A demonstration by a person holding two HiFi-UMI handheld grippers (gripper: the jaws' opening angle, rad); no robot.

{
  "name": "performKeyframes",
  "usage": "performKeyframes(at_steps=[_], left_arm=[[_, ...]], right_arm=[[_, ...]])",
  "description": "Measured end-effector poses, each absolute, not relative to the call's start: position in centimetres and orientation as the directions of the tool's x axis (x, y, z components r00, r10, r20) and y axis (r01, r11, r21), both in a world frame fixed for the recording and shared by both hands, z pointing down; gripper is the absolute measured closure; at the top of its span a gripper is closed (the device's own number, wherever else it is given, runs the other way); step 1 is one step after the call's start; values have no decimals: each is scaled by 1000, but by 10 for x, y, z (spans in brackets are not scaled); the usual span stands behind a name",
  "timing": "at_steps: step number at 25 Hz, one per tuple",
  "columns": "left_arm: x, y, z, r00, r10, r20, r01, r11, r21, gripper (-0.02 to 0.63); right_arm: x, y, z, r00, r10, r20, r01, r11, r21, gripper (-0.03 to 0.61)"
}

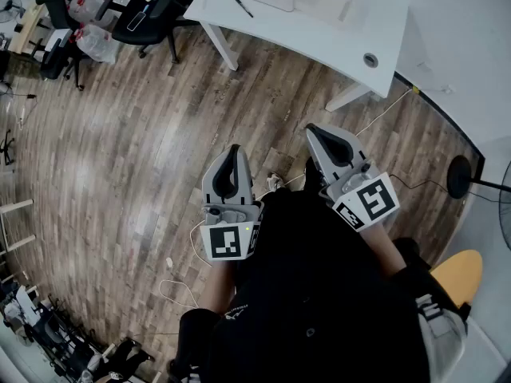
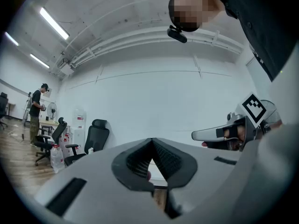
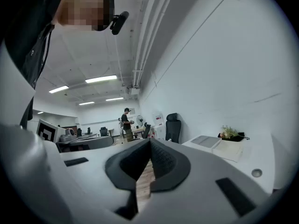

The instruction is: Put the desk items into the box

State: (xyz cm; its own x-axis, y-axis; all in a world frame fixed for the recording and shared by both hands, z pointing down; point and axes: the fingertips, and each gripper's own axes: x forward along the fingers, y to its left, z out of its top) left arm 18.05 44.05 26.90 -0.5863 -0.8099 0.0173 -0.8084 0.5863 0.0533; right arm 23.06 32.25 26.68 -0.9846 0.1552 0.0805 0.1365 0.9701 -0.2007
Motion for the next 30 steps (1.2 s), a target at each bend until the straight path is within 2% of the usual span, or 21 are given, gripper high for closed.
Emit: performKeyframes(at_steps=[10,18,23,30], left_arm=[[174,391,263,-572,-820,-2,-820,572,39,606],[164,322,267,-651,-757,49,-757,653,19,606],[158,278,262,-693,-720,28,-720,693,-6,606],[145,237,271,-761,-648,30,-649,761,-6,606]], right_arm=[[226,281,265,-986,141,89,121,973,-198,580],[204,213,259,-974,219,55,203,957,-206,580],[190,175,256,-949,314,32,302,933,-194,580],[179,126,260,-935,355,25,345,922,-175,580]])
